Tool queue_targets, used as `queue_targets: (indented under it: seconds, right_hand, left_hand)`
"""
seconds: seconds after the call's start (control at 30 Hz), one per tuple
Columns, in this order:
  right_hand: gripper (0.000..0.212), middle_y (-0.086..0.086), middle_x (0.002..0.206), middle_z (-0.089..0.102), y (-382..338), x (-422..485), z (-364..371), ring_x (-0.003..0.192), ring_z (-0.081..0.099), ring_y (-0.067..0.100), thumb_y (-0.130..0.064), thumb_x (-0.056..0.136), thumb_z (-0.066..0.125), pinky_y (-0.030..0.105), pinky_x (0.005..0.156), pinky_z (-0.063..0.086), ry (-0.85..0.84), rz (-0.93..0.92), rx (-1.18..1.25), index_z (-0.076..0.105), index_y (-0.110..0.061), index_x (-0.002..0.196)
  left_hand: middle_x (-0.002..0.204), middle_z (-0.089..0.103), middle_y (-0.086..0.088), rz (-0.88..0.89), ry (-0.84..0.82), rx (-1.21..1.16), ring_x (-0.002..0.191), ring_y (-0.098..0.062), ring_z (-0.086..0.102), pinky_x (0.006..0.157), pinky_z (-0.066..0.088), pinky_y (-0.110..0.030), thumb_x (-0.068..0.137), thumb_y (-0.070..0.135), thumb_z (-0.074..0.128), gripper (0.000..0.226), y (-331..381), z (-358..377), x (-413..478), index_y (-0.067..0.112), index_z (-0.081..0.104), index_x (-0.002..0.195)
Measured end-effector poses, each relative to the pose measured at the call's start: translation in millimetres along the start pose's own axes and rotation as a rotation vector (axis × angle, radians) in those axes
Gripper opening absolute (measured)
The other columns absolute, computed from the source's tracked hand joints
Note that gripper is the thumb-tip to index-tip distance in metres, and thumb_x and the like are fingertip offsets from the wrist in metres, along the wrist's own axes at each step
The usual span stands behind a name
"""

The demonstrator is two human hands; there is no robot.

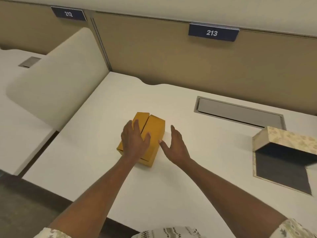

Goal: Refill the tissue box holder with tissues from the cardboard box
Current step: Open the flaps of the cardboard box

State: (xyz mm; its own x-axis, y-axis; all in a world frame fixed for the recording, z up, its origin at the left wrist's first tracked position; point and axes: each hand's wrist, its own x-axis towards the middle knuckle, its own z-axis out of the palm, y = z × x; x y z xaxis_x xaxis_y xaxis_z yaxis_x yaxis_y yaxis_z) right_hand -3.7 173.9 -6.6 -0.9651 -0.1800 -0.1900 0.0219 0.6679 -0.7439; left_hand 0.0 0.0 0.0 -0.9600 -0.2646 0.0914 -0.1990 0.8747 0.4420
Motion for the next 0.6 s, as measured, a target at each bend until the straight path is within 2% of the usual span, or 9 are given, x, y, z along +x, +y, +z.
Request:
queue_targets:
  seconds: [0.1, 0.2, 0.33, 0.43, 0.5, 0.6]
  right_hand:
    - [0.087, 0.008, 0.165, 0.026, -12.9, 13.6, 10.7, 0.15, 0.029, 0.028, -0.05, 0.097, 0.058, 0.042, 0.112, 0.036, -0.024, 0.04, 0.055, 0.011, -0.016, 0.162]
    - [0.086, 0.005, 0.155, 0.042, -21.8, 24.6, 23.2, 0.14, 0.043, 0.028, -0.059, 0.09, 0.059, 0.044, 0.103, 0.045, -0.034, 0.109, 0.103, 0.021, -0.024, 0.158]
    - [0.09, 0.009, 0.161, 0.033, -26.8, 37.3, 33.7, 0.142, 0.04, 0.031, -0.053, 0.092, 0.062, 0.048, 0.107, 0.044, -0.067, 0.145, 0.106, 0.014, -0.018, 0.161]
    - [0.091, 0.013, 0.164, 0.024, -25.5, 42.4, 39.0, 0.145, 0.036, 0.036, -0.053, 0.094, 0.061, 0.051, 0.109, 0.043, -0.082, 0.144, 0.022, 0.011, -0.017, 0.161]
    - [0.086, 0.013, 0.168, 0.013, -26.9, 44.5, 38.5, 0.15, 0.026, 0.037, -0.055, 0.095, 0.057, 0.052, 0.114, 0.038, -0.116, 0.083, -0.152, 0.016, -0.017, 0.16]
    - [0.07, 0.013, 0.17, 0.008, -34.4, 47.9, 35.1, 0.155, 0.012, 0.036, -0.054, 0.098, 0.051, 0.052, 0.123, 0.02, -0.17, -0.242, -0.505, 0.031, -0.019, 0.155]
  left_hand:
    - [0.148, 0.041, -0.023, -0.177, -0.075, -0.017, 0.134, -0.041, 0.04, 0.105, 0.037, -0.053, 0.093, 0.042, 0.056, 0.067, -16.0, -5.1, 11.4, 0.007, 0.037, 0.147]
    - [0.14, 0.046, -0.018, -0.241, -0.228, -0.007, 0.126, -0.038, 0.047, 0.1, 0.041, -0.049, 0.092, 0.045, 0.056, 0.069, -28.7, -4.4, 15.2, 0.008, 0.036, 0.146]
    - [0.136, 0.047, -0.016, -0.228, -0.282, 0.011, 0.122, -0.036, 0.05, 0.096, 0.045, -0.047, 0.085, 0.048, 0.065, 0.078, -39.9, -0.2, 15.5, 0.008, 0.035, 0.145]
    - [0.13, 0.051, -0.015, -0.202, -0.25, 0.001, 0.114, -0.035, 0.055, 0.089, 0.049, -0.045, 0.087, 0.044, 0.062, 0.067, -44.3, -0.6, 16.6, 0.01, 0.041, 0.141]
    - [0.116, 0.058, -0.011, -0.204, -0.227, -0.06, 0.101, -0.032, 0.061, 0.08, 0.053, -0.042, 0.09, 0.044, 0.058, 0.051, -45.3, -4.4, 19.9, 0.012, 0.051, 0.129]
    - [0.092, 0.064, -0.004, -0.212, -0.163, -0.107, 0.08, -0.025, 0.062, 0.068, 0.053, -0.037, 0.093, 0.037, 0.05, 0.029, -46.7, -15.1, 25.6, 0.012, 0.06, 0.104]
